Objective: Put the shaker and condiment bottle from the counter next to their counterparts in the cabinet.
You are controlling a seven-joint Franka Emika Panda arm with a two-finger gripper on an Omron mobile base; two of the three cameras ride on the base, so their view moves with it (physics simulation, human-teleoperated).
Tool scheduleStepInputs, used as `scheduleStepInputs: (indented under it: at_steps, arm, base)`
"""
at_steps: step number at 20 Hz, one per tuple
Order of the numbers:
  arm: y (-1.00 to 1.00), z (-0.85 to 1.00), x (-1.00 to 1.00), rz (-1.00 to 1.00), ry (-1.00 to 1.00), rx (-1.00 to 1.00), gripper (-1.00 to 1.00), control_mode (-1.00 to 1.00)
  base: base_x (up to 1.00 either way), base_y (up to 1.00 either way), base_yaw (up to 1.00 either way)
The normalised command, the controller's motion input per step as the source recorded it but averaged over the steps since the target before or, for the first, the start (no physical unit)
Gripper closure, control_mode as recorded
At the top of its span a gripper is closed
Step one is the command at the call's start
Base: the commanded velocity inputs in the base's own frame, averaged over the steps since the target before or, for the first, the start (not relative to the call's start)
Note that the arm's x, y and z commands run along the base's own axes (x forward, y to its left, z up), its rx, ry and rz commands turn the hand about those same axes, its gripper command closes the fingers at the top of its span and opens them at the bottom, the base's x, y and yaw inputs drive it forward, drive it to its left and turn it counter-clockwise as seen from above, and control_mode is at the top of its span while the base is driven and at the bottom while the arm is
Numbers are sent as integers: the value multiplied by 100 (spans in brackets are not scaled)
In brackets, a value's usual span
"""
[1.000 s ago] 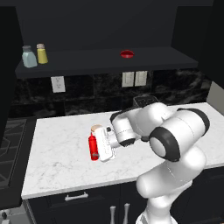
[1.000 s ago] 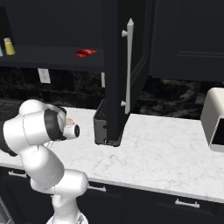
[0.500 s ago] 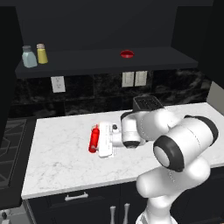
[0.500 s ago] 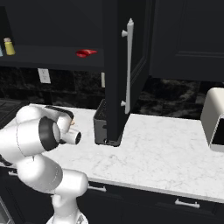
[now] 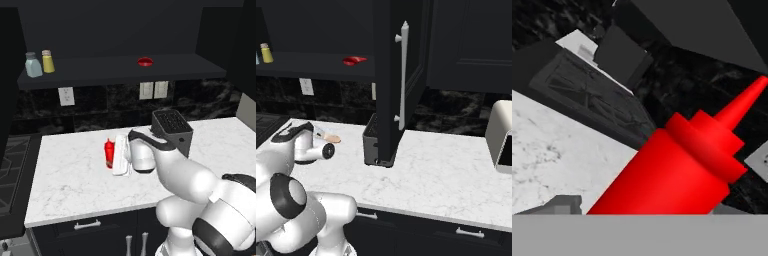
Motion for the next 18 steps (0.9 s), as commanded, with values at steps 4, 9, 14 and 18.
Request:
scheduleStepInputs:
  at_steps: [4, 9, 14, 18]
  arm:
    - [-11, 83, 3, -30, 13, -40, 100, -100]
    - [-34, 93, 16, -32, 24, -14, 100, -100]
    - [-48, 98, 15, -39, 24, -1, 100, -100]
    - [-52, 99, 7, -37, 11, 0, 100, -100]
  base:
    - [0, 0, 0]
    - [0, 0, 0]
    - [0, 0, 0]
    - [0, 0, 0]
